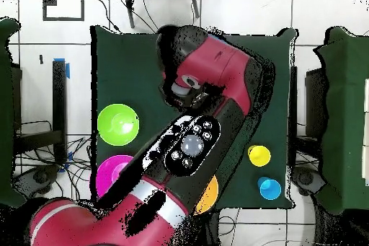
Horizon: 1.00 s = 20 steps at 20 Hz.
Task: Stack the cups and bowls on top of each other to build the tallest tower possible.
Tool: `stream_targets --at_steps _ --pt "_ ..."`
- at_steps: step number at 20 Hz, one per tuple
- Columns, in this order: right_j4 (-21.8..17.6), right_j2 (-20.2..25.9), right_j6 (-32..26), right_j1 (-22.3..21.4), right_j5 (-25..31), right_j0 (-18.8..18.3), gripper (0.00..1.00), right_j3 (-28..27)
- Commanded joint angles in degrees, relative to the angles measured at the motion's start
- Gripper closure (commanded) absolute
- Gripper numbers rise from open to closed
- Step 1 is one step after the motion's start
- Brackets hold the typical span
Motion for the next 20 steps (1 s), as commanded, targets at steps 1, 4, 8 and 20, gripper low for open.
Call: stream_targets --at_steps 1,4,8,20 --pt "-7.2 11.3 -8.7 -4.1 -8.1 -0.5 0.0 10.3" --pt "-6.6 13.0 -6.6 -6.0 -12.2 0.0 0.0 14.1" --pt "-5.9 15.4 -4.2 -7.5 -13.0 -0.2 0.0 16.3" --pt "-10.9 17.1 -0.7 -8.6 -18.9 2.0 0.0 18.9"
